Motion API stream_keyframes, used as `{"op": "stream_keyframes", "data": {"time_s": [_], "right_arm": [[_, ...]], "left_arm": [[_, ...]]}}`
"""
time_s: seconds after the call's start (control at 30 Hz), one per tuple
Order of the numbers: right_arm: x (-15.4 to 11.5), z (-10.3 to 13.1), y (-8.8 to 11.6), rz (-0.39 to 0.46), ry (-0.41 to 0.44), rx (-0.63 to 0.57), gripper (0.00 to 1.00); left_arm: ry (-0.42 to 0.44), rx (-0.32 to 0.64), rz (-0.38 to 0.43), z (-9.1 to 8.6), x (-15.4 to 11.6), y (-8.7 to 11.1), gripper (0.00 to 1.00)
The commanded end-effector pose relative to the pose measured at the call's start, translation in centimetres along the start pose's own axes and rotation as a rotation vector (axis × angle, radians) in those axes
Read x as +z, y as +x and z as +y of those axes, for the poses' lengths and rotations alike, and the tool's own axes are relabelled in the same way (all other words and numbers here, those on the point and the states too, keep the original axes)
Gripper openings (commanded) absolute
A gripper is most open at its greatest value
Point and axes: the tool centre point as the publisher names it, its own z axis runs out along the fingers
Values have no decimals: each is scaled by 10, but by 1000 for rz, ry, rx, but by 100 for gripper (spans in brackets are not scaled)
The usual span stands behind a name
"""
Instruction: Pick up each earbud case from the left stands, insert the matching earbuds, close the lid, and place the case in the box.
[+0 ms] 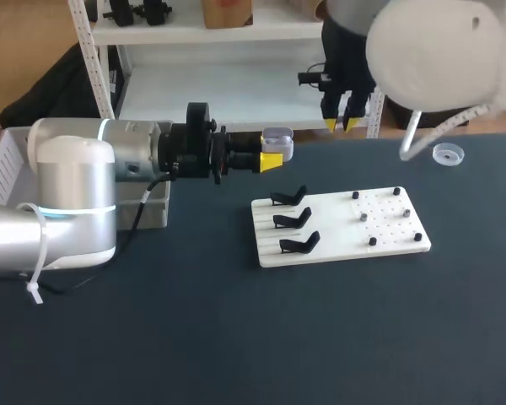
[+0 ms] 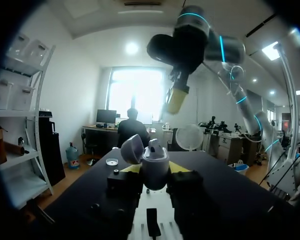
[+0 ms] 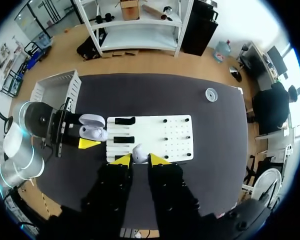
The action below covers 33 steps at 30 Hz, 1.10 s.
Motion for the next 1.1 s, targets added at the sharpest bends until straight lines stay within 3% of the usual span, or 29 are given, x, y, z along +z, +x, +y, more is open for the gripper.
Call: {"op": "stream_keyframes", "data": {"time_s": [0.03,0.17,0.37,0.57,0.9,1.1], "right_arm": [[-1,-3,6,-39,-4,2,0],[-1,-3,6,-39,-4,2,0],[-15,53,23,-15,-2,-177,0],[-28,86,27,23,-35,-252,0],[-4,105,9,77,-33,-265,0],[10,103,-4,91,-28,-274,0]], "left_arm": [[-3,1,-1,-1,0,0,0],[-3,1,-1,-1,0,0,0],[-3,1,-1,-1,0,0,0],[-3,1,-1,-1,0,0,0],[-3,1,-1,-1,0,0,0],[-3,1,-1,-1,0,0,0]]}}
